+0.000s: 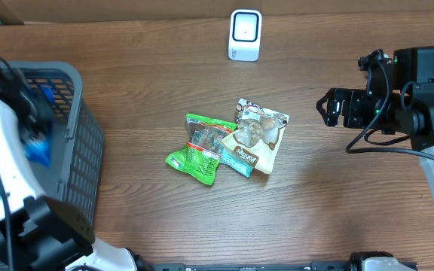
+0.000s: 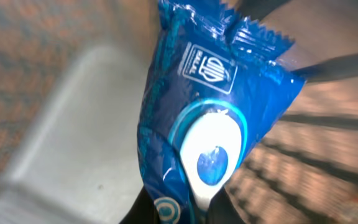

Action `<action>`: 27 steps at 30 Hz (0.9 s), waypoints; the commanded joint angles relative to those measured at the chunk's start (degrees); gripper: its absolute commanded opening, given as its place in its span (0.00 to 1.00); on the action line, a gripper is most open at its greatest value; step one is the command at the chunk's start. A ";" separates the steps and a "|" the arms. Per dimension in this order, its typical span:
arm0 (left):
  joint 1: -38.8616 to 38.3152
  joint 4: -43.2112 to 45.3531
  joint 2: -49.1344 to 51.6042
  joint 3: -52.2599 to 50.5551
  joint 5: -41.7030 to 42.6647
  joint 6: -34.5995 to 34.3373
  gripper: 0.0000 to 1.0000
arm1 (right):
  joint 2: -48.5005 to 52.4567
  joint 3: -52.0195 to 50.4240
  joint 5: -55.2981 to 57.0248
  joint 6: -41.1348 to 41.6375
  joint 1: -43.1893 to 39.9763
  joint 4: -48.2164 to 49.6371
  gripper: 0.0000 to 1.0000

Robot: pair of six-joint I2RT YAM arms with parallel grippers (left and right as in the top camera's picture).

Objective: Scan the item barcode
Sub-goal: 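Reach the left gripper into the basket and grasp the blue Oreo packet, then carry the blue Oreo packet out and lower it onto the pile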

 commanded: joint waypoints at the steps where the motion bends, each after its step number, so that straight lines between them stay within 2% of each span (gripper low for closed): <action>1: -0.39 -7.04 -1.66 17.42 12.15 -1.79 0.04 | 0.07 1.01 -0.55 0.15 -0.15 0.20 1.00; 4: -1.60 -13.57 -1.73 29.68 19.82 -1.73 0.04 | 0.07 1.01 -0.57 0.20 -0.15 0.24 1.00; 6: -3.17 -15.65 -1.97 33.27 22.58 -1.18 0.04 | 0.07 1.01 -0.57 0.20 -0.15 0.33 1.00; 10: -8.81 -18.21 -2.47 33.81 27.87 2.16 0.04 | 0.07 1.01 -0.57 0.20 -0.15 0.74 1.00; 13: -15.72 -20.44 -2.03 31.12 28.59 5.09 0.04 | 0.07 1.01 -0.57 0.20 -0.15 1.09 1.00; 17: -25.53 -18.71 -1.79 21.86 27.43 7.45 0.04 | 0.07 1.01 -0.57 0.42 -0.15 1.73 1.00; 21: -34.45 -9.29 -1.79 7.37 24.81 5.70 0.04 | 0.07 1.01 -0.57 1.70 -0.15 2.80 1.00; 27: -44.26 13.60 -1.66 -16.04 20.98 -7.74 0.04 | 0.07 1.01 -0.57 1.68 -0.15 2.78 1.00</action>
